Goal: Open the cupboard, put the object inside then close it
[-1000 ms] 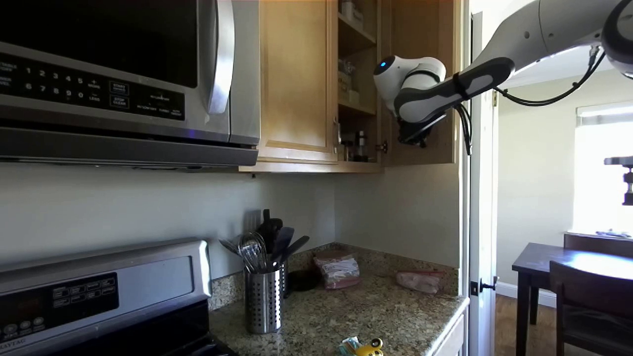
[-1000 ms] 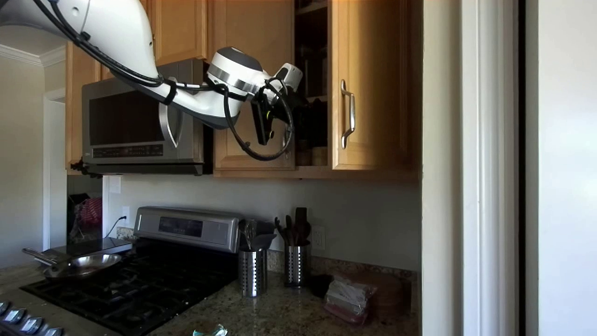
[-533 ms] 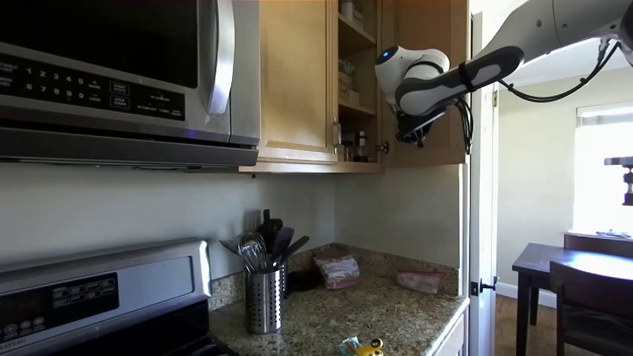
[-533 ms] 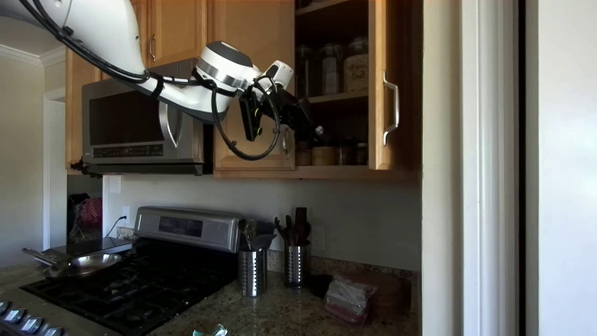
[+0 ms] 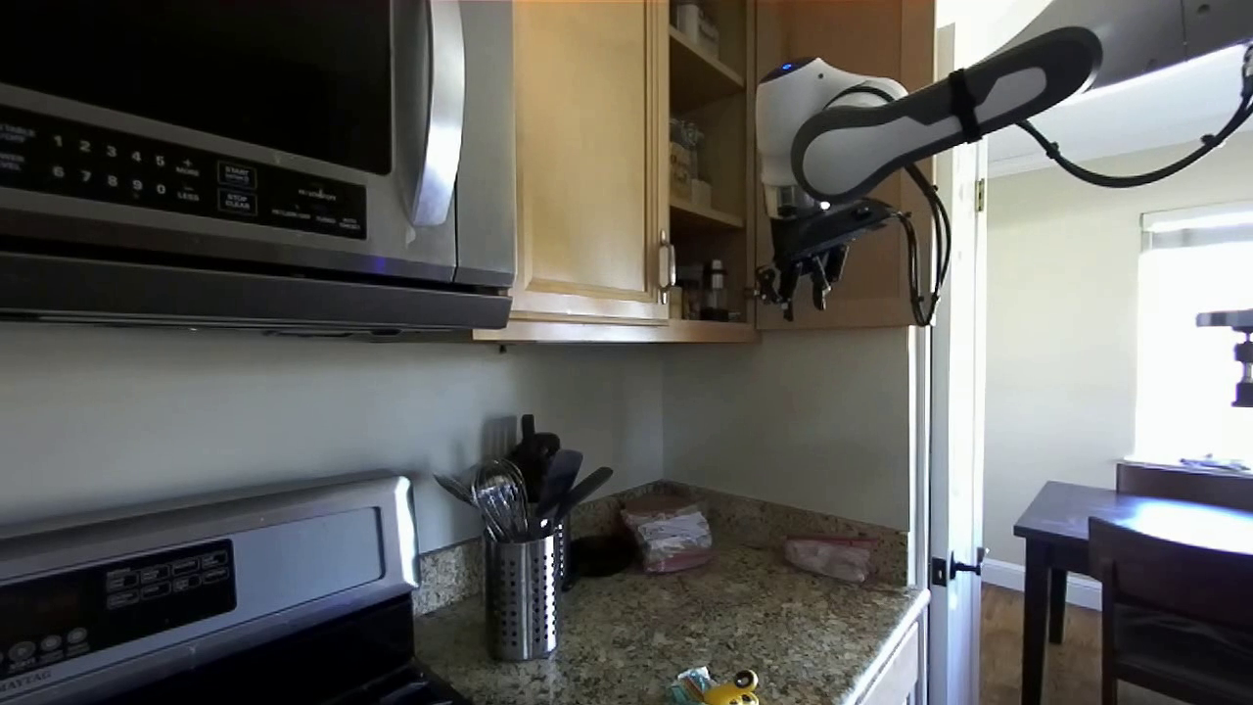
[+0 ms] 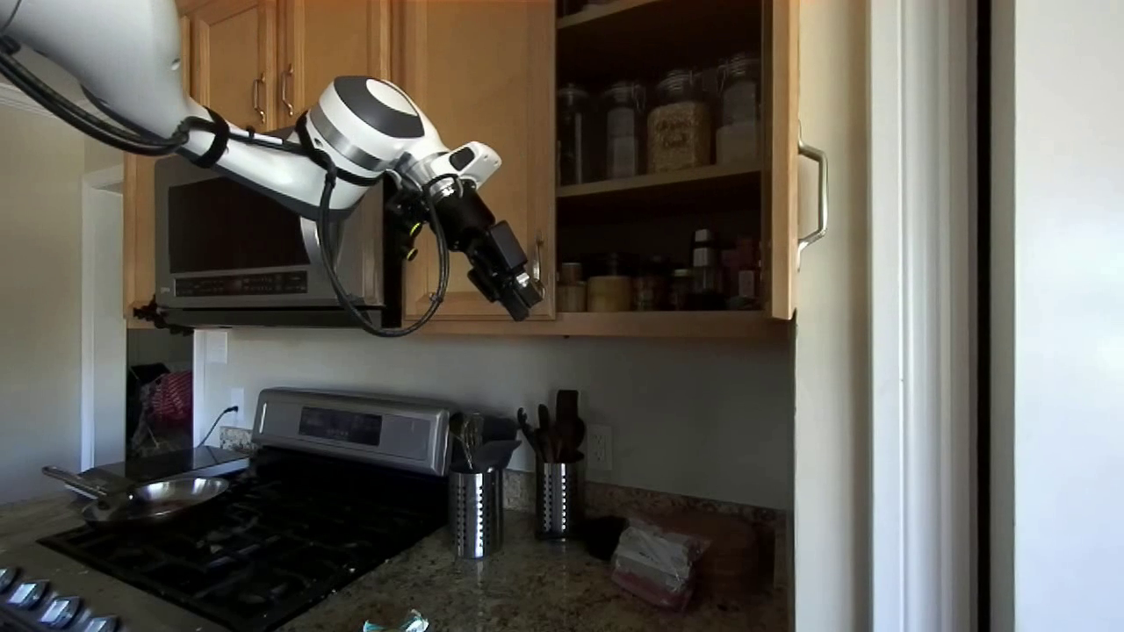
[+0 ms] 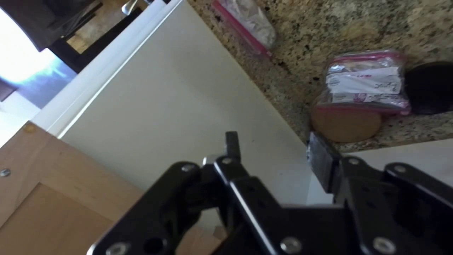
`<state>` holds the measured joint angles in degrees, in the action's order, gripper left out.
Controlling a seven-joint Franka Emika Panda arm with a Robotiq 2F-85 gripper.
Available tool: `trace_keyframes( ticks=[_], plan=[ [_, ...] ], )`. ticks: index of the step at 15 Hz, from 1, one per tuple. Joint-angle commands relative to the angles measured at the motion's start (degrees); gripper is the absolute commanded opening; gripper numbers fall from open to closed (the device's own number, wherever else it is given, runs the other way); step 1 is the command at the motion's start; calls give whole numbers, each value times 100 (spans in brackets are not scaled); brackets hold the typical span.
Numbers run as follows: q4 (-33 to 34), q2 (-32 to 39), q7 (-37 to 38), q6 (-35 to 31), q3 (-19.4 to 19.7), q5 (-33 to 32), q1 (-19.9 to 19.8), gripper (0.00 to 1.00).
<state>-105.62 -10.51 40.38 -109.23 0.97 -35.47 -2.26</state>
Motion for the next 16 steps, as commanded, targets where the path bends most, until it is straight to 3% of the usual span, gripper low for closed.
trace_keyframes(
  ticks=[1, 4, 11, 16],
  plan=[
    [-790, -433, -530, -728, 43, 839, 22, 84],
    [-1157, -438, -1184, -1292, 29, 1694, 47, 99],
    [-1715, -264, -2904, -1562, 1, 3473, 188, 100],
    [-2026, -178, -3378, -1571, -141, 3707, 275, 100]
  ],
)
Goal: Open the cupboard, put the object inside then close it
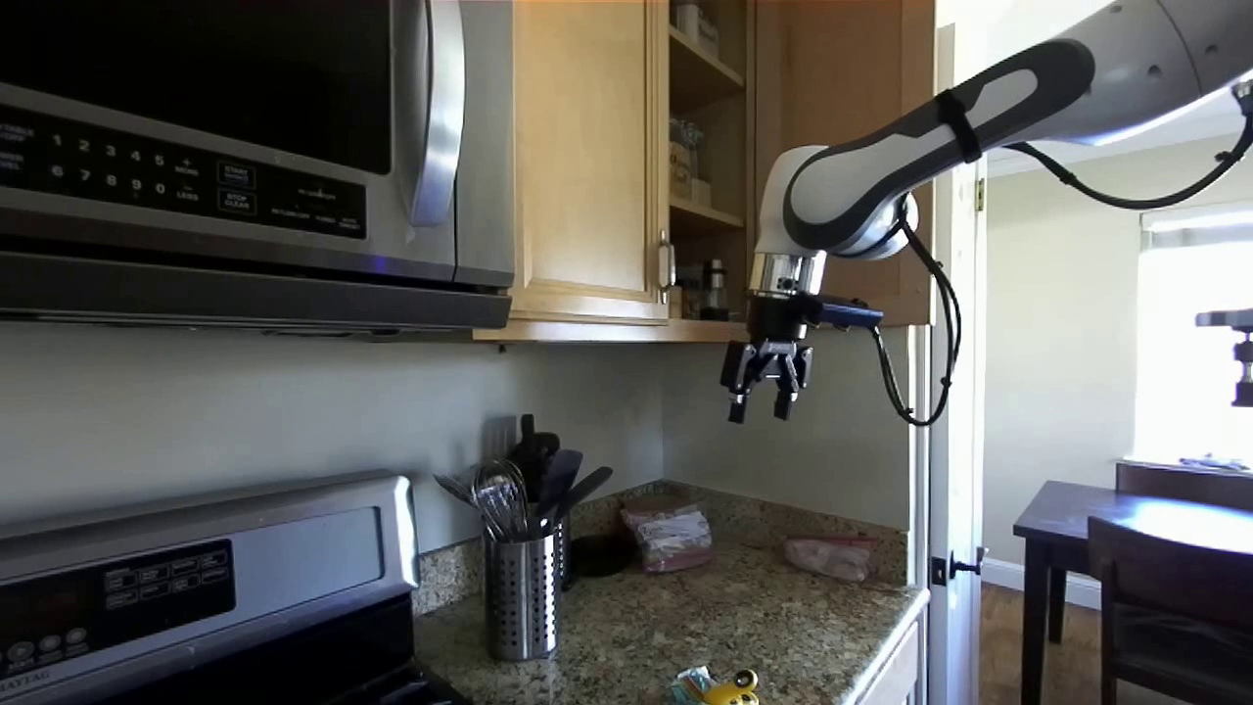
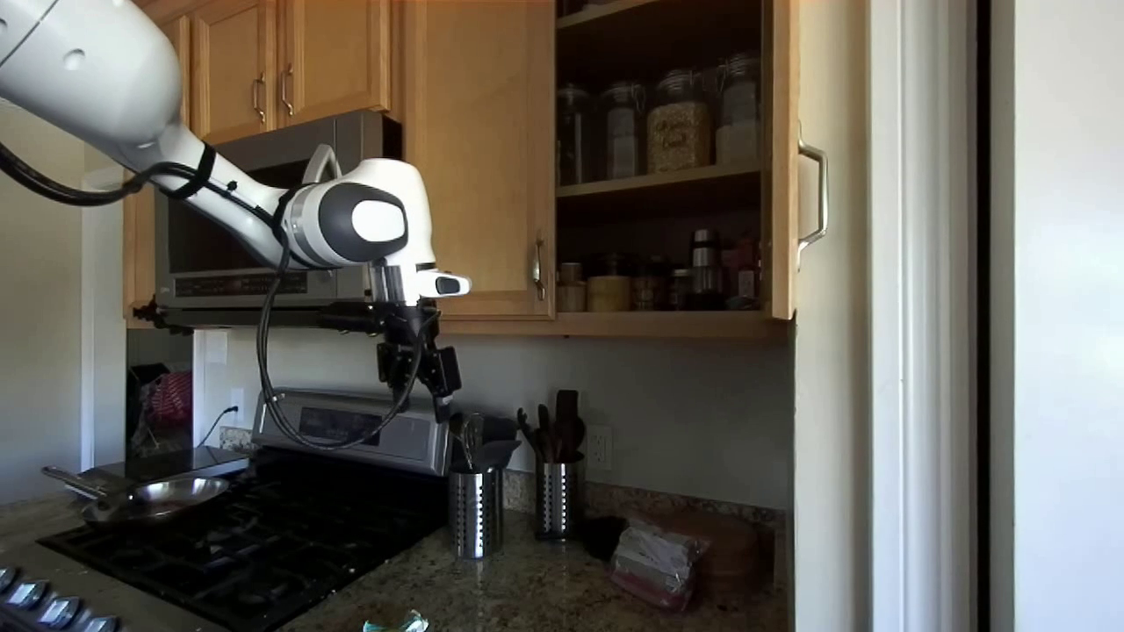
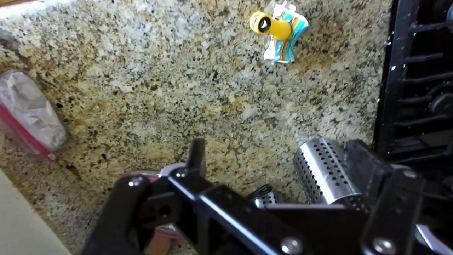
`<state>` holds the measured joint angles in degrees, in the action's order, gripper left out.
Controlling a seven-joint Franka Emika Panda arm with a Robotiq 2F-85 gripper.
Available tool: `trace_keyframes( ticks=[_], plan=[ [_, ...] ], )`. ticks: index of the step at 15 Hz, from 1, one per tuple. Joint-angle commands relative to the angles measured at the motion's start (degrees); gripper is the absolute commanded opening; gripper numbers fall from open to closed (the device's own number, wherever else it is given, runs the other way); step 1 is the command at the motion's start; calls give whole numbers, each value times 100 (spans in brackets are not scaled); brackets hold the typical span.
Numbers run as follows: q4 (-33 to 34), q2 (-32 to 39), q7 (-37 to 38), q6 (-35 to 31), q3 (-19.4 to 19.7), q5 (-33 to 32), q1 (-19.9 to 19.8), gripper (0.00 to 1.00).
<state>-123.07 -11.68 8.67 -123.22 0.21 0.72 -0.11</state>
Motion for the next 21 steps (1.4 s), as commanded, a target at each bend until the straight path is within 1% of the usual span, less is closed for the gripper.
trace_keyframes(
  ticks=[1, 7, 11, 12, 13, 19, 21],
  plan=[
    [-349, -49, -128, -214, -131, -33, 67, 100],
    [-736, -25, 318, -639, -501, -494, 82, 100],
    [-983, 15, 530, -851, -632, -557, 105, 100],
    [-1021, 35, 608, -866, -655, -611, 100, 100],
    [-833, 45, 351, -628, -580, -439, 124, 100],
    [-913, 55, 407, -667, -605, -485, 129, 100],
    [-967, 197, 407, -791, -628, -456, 157, 100]
  ],
)
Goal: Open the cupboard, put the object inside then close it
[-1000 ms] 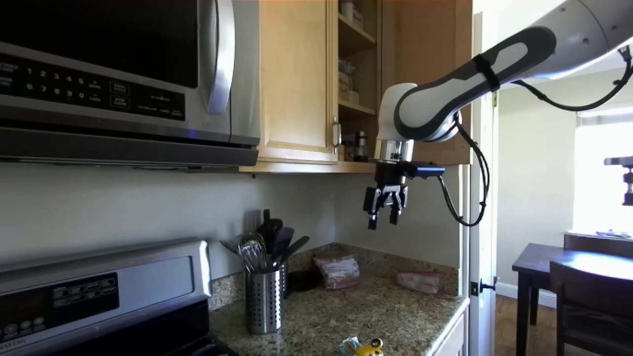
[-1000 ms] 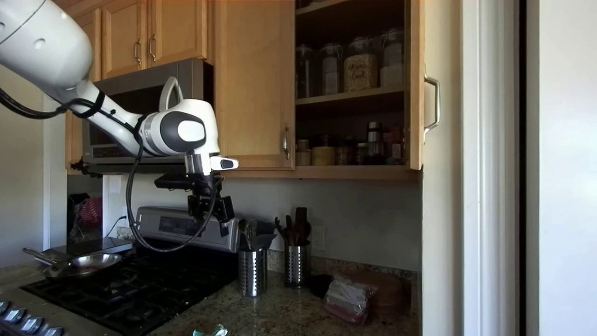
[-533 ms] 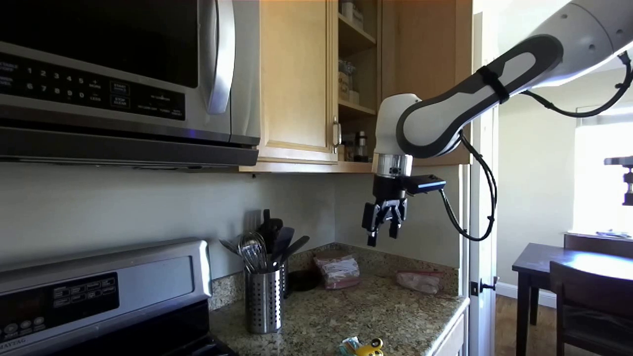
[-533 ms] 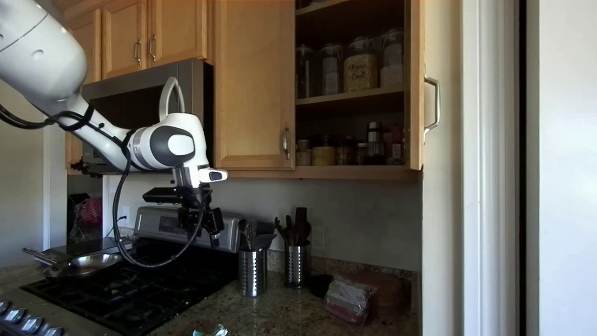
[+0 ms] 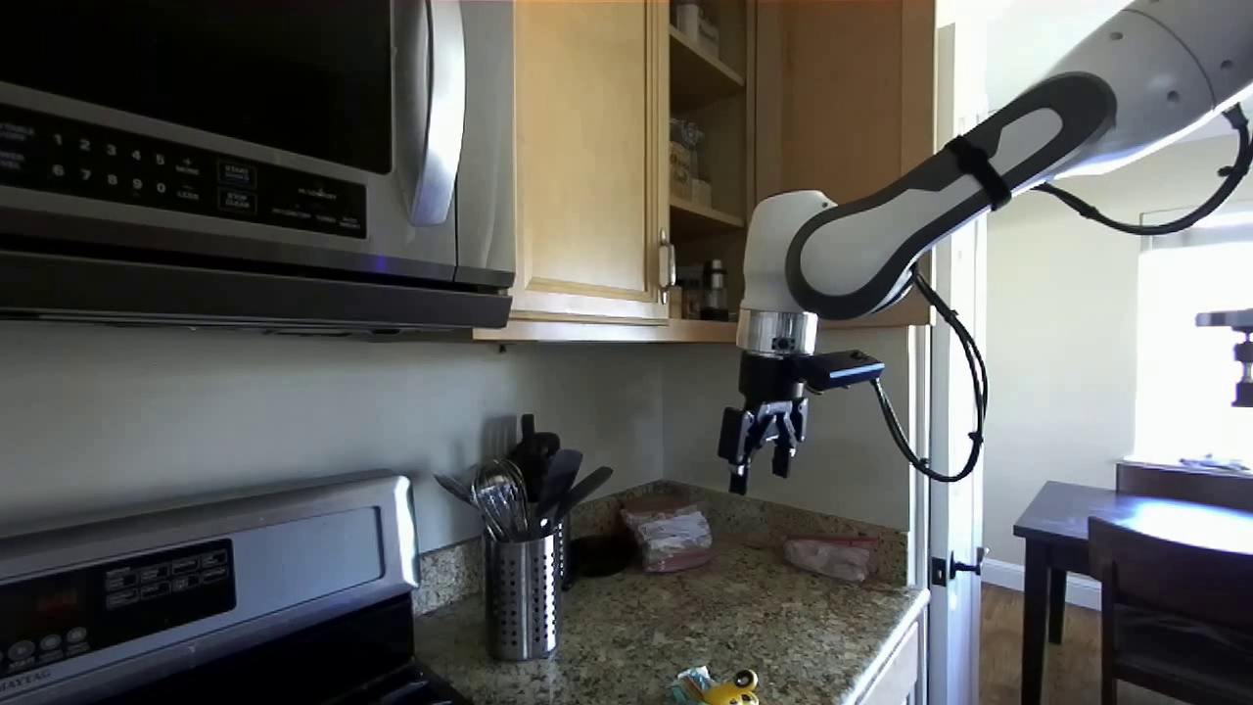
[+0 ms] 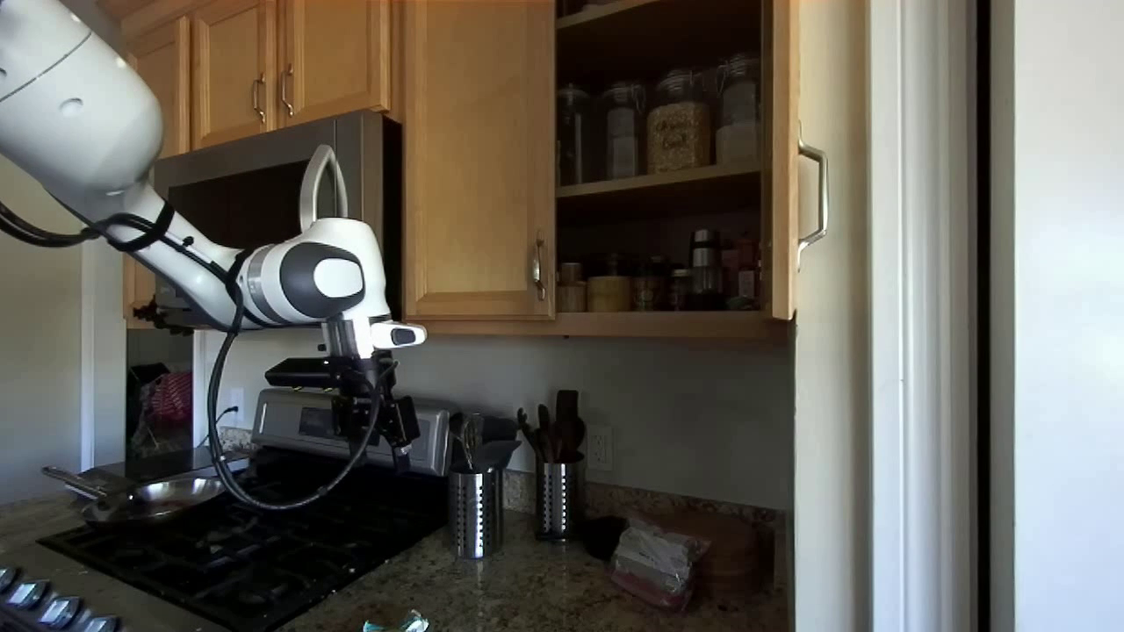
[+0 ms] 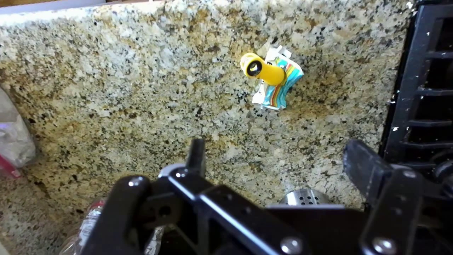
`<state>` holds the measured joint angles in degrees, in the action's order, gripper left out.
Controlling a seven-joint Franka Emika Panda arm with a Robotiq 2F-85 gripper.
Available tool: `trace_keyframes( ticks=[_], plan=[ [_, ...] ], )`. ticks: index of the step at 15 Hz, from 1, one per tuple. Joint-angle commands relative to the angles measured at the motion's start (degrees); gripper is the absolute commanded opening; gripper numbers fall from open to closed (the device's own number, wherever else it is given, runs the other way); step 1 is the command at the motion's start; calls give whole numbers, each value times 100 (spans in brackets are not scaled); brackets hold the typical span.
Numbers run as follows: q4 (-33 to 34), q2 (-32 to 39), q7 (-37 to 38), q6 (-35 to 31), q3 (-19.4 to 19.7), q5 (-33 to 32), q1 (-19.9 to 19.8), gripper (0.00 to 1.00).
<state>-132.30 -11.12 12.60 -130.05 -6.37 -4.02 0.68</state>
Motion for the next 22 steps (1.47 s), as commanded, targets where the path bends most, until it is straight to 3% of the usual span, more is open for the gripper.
trace_keyframes(
  ticks=[1, 7, 15, 22],
  plan=[
    [-72, 265, -55, -143, 40, 96, 103, 100],
    [-282, 1149, -589, -600, 98, 618, 201, 100],
    [-357, 2204, -1746, -1357, 2, 1855, 64, 100],
    [-339, 2697, -2235, -1683, -40, 2218, -141, 100]
  ],
)
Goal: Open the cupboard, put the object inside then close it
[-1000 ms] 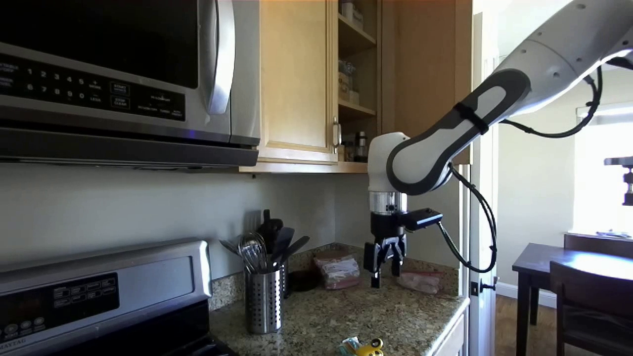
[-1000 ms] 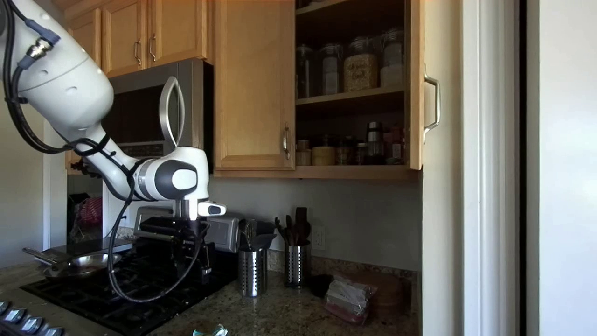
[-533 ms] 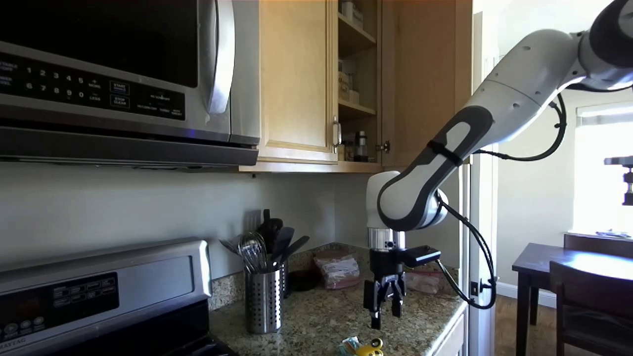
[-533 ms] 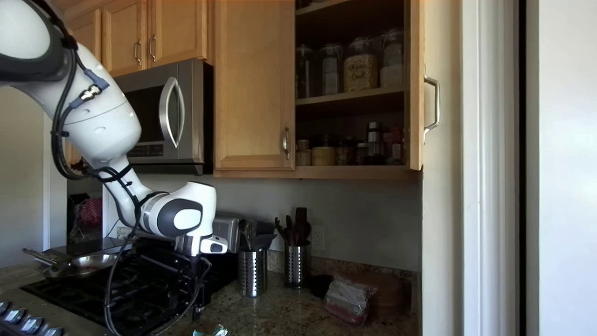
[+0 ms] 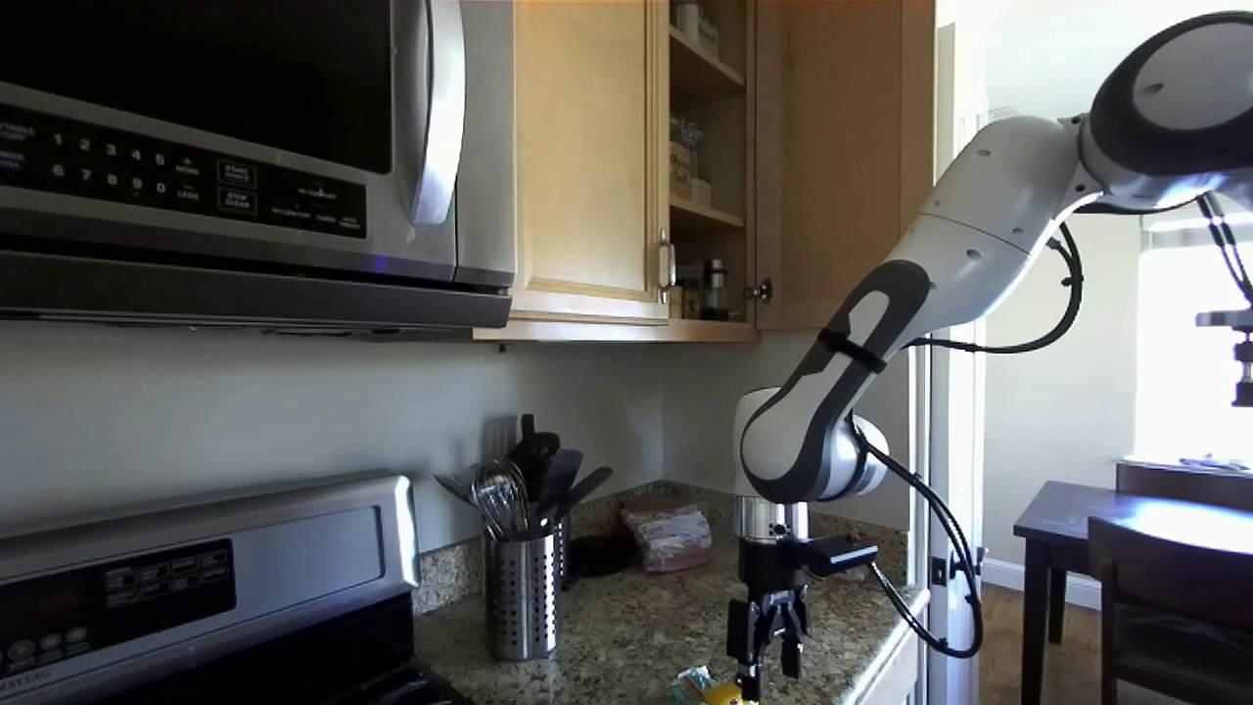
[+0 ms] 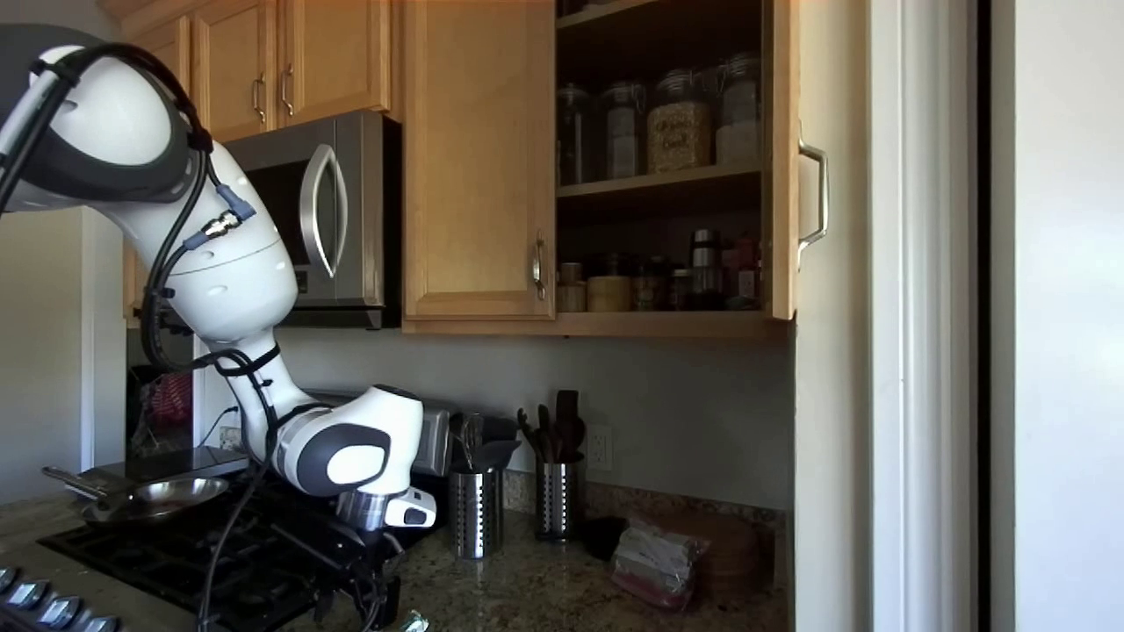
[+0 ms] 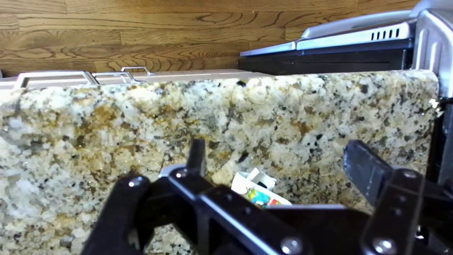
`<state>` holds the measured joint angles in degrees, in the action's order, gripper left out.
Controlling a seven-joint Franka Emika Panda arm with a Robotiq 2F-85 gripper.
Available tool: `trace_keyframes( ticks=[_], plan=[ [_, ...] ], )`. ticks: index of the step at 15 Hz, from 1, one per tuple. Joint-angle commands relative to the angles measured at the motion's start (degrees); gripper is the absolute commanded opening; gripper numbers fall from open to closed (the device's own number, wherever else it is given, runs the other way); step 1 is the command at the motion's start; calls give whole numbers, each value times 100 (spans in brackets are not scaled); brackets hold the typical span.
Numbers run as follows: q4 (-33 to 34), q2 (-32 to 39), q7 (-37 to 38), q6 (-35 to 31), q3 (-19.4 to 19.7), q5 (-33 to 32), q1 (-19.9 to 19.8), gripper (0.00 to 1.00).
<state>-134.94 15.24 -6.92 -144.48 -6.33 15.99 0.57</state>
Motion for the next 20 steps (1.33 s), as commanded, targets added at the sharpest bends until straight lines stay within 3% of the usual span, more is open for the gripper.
trace_keyframes(
  ticks=[1, 8, 13, 14, 20],
  plan=[
    [-65, 105, -311, -273, -51, 247, -159, 100],
    [130, 474, -833, -590, -156, 667, -440, 99],
    [445, 842, -1186, -660, -305, 941, -692, 86],
    [515, 904, -1206, -655, -323, 939, -726, 78],
    [809, 1066, -1219, -697, -345, 841, -842, 81]
  ],
)
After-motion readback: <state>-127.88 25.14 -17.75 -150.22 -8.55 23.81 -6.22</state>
